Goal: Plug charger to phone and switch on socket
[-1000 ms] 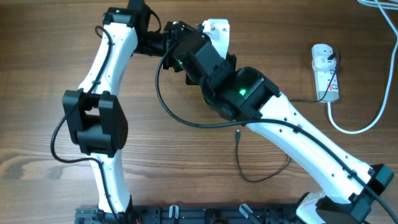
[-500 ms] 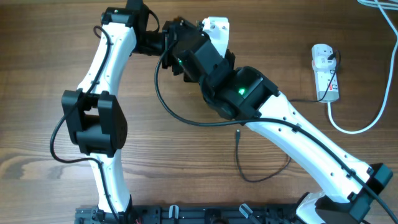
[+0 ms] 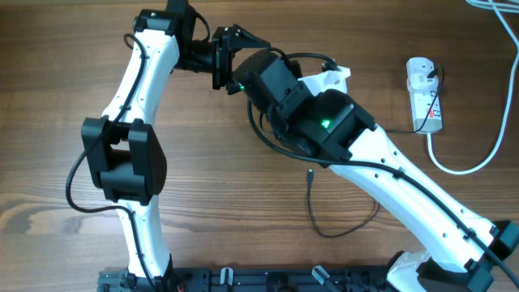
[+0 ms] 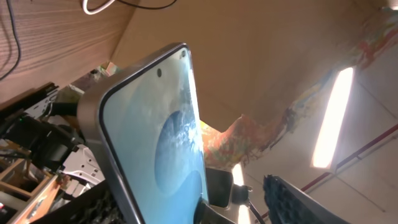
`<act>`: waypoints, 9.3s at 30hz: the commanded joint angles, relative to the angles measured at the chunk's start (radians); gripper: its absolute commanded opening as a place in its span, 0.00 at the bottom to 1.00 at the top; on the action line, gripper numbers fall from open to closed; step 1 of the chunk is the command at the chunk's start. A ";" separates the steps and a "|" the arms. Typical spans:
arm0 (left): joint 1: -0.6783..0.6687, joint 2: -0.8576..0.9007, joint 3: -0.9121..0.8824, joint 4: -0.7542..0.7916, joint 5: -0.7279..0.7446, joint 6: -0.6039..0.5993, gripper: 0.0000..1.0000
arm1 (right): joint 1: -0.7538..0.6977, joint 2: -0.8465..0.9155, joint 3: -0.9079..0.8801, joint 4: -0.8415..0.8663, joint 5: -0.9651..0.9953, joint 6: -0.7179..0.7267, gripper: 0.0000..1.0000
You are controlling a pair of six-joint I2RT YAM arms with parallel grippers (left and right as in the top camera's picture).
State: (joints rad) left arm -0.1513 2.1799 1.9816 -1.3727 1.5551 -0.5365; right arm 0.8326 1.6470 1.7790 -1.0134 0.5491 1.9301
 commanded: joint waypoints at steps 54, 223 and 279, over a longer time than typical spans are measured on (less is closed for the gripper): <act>0.104 -0.037 0.019 0.056 -0.345 -0.043 0.04 | -0.072 -0.170 0.014 -0.142 -0.121 -1.073 1.00; 0.045 -0.037 0.019 0.032 -0.622 0.731 0.04 | -0.227 0.130 -0.839 0.247 -0.568 -1.197 0.09; -0.246 -0.196 0.020 0.348 -0.628 0.241 0.04 | -0.245 -0.425 -0.632 0.190 -0.613 -1.461 0.04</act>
State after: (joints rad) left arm -0.3920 2.0083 1.9816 -1.0172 0.8860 -0.3157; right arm 0.5961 1.2148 1.1213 -0.8284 -0.0837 0.5091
